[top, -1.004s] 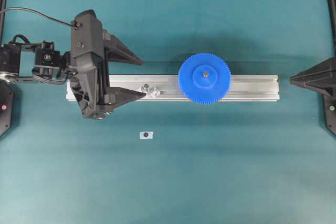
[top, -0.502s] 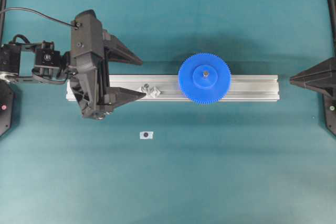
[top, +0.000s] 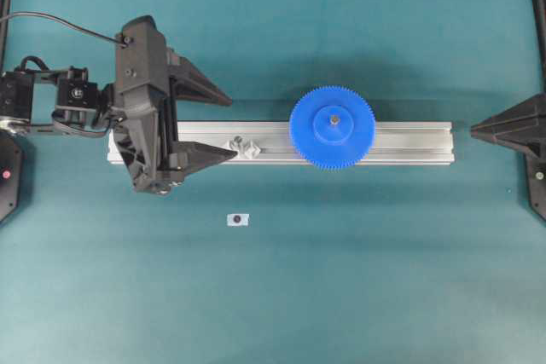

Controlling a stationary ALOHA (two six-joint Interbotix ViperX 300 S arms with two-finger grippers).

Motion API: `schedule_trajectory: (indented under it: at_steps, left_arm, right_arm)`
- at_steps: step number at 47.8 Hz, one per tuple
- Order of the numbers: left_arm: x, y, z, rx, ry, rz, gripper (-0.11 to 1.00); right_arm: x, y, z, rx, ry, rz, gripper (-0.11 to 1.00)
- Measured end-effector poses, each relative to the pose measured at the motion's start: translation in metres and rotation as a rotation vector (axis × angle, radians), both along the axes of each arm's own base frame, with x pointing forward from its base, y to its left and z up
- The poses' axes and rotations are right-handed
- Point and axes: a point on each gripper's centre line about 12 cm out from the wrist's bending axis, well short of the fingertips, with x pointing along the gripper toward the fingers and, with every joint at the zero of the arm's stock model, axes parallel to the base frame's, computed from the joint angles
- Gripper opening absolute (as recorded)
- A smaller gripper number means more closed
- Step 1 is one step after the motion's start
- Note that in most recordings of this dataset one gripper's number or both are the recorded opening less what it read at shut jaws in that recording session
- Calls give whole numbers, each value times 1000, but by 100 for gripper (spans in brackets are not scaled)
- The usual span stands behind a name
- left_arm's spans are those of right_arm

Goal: Find the location of the shaft and insert the large gear.

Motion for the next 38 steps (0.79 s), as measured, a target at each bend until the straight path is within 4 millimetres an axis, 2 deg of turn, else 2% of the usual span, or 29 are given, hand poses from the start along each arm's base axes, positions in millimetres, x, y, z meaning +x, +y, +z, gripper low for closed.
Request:
schedule_trajectory:
  at_steps: [38]
  left_arm:
    - [0,0,0,-1,0,0,91]
  right_arm:
    - [0,0,-1,1,-5,-1,0]
